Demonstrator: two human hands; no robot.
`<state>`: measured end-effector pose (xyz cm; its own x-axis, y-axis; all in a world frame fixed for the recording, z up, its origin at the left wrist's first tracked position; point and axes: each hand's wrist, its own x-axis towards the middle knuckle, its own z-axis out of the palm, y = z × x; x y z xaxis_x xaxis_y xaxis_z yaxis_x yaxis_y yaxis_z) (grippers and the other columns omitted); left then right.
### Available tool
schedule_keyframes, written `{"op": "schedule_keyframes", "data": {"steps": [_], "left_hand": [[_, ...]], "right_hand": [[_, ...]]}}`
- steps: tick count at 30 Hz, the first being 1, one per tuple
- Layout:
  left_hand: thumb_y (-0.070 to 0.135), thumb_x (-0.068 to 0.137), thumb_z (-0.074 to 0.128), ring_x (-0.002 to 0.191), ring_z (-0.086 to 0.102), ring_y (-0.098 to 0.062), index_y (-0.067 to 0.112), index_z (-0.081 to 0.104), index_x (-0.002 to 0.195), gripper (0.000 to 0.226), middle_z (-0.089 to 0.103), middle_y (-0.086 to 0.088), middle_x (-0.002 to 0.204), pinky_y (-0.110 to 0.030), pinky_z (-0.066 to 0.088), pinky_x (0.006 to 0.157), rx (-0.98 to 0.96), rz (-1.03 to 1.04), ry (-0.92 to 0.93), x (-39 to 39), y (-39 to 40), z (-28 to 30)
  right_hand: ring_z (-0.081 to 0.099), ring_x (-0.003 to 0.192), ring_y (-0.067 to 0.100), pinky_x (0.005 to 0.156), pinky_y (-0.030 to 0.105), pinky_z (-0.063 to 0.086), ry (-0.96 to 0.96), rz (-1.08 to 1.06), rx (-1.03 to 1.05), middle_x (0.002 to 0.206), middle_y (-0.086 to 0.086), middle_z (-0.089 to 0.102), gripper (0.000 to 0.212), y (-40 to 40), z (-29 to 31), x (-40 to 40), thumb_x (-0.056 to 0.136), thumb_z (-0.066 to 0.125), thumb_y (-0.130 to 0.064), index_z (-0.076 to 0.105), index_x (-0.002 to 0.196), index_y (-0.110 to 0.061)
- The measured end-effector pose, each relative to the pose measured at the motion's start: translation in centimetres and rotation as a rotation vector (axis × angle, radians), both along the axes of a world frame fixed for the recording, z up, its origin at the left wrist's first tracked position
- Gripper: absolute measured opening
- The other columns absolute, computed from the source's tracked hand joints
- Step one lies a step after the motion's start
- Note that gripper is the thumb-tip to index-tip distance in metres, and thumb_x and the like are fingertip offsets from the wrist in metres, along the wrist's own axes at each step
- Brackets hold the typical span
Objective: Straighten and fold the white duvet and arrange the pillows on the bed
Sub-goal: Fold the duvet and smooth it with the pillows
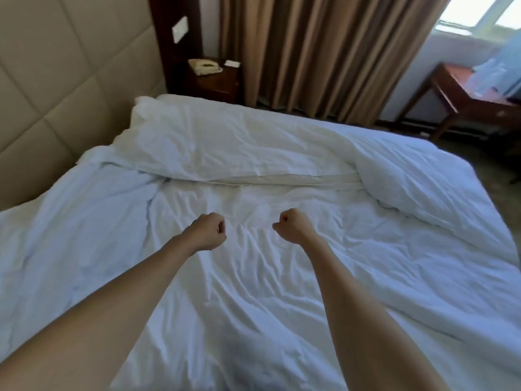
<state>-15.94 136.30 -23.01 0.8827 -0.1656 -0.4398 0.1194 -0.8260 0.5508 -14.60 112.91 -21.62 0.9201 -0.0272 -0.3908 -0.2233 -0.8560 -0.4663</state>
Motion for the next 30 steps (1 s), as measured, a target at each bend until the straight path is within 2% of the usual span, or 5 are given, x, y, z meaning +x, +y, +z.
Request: {"op": "schedule_keyframes", "data": {"steps": [17,22,24,28,30], "left_hand": [[0.019,0.092,0.048,0.080,0.050,-0.028,0.012,0.046,0.089,0.008,0.055,-0.007,0.097,-0.032,0.036,0.067,0.321,-0.266,-0.185,21.1,20.2,-9.2],[0.021,0.094,0.047,0.109,0.055,-0.028,0.012,0.052,0.111,0.020,0.057,-0.008,0.120,-0.035,0.036,0.080,0.490,-0.319,-0.302,25.7,23.5,-16.3],[0.020,0.093,0.052,0.121,0.049,-0.026,0.014,0.046,0.131,0.040,0.051,-0.007,0.132,-0.037,0.036,0.093,0.636,-0.438,-0.333,28.1,23.8,-19.1],[0.020,0.087,0.066,0.144,0.023,-0.029,0.016,0.011,0.155,0.087,0.019,-0.008,0.158,-0.054,0.026,0.110,0.915,-0.670,-0.477,33.7,23.5,-24.0],[0.023,0.092,0.059,0.144,0.022,-0.031,0.019,0.011,0.155,0.078,0.021,-0.006,0.157,-0.059,0.023,0.111,0.989,-0.621,-0.477,36.7,23.9,-25.7]], "right_hand": [[0.047,0.062,0.020,0.054,0.026,0.035,0.099,-0.106,0.020,0.072,0.004,0.051,0.021,22.8,-10.1,17.5,0.081,0.051,-0.010,0.043,0.062,-0.015],[0.053,0.074,0.023,0.057,0.028,0.038,0.095,-0.084,0.053,0.083,0.004,0.056,0.014,25.3,-17.0,23.5,0.081,0.052,-0.011,0.046,0.070,-0.017],[0.058,0.092,0.024,0.070,0.031,0.045,0.088,-0.029,0.053,0.101,0.006,0.061,0.004,26.3,-20.0,25.7,0.085,0.053,-0.013,0.054,0.086,-0.017],[0.040,0.134,0.026,0.109,0.040,0.036,0.059,0.070,-0.040,0.143,0.005,0.044,0.046,27.5,-25.0,30.1,0.092,0.050,-0.015,0.042,0.138,-0.019],[0.023,0.146,0.024,0.118,0.041,0.024,0.004,0.123,-0.144,0.157,0.003,0.028,0.065,27.8,-26.7,31.9,0.091,0.056,-0.021,0.028,0.150,-0.023]]}}
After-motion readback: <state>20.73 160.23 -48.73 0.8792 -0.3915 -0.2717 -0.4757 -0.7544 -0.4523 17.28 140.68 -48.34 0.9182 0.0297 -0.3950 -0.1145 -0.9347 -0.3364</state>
